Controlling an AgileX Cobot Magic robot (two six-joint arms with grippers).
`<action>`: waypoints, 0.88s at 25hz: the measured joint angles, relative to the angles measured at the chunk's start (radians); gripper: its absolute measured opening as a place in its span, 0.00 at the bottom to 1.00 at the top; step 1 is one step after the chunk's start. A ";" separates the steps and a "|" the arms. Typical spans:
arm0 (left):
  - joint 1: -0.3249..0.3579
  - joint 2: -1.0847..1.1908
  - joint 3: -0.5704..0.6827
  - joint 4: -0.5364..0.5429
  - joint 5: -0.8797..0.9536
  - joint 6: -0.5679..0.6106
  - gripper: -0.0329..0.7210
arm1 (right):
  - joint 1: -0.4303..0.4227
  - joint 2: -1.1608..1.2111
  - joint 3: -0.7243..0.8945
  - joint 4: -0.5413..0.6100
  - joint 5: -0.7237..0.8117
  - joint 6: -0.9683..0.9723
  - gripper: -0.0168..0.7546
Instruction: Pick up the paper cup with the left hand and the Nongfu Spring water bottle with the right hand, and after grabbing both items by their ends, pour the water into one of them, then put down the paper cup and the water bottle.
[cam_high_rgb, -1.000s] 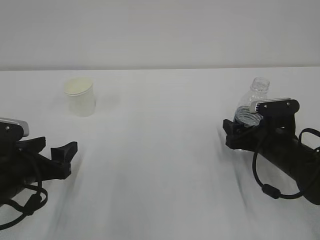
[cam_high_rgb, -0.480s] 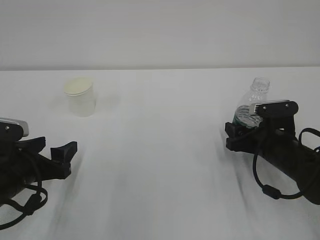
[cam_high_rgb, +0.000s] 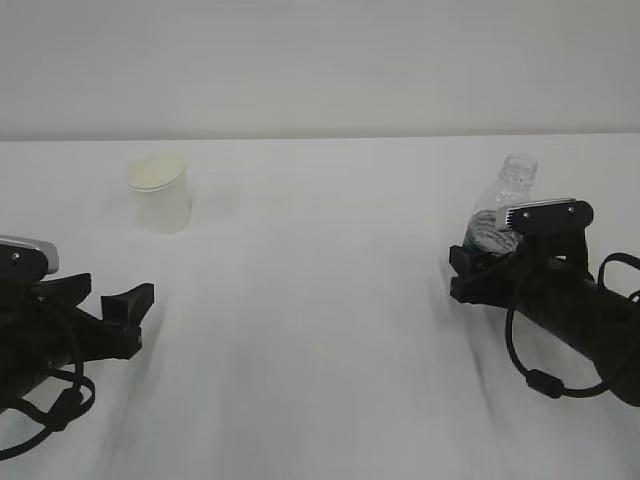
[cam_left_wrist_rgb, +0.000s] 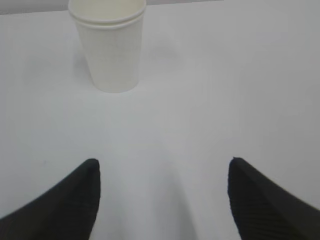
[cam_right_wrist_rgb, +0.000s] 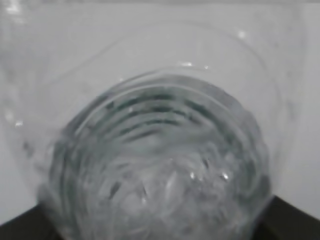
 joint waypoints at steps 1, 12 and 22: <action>0.000 0.000 0.000 0.000 0.000 0.003 0.80 | 0.000 -0.009 0.000 -0.009 0.023 0.000 0.62; 0.000 0.000 0.000 -0.038 0.000 0.010 0.80 | 0.000 -0.157 0.002 -0.064 0.168 0.000 0.61; 0.000 0.032 -0.073 -0.074 0.000 0.111 0.80 | 0.000 -0.239 0.002 -0.094 0.264 0.000 0.61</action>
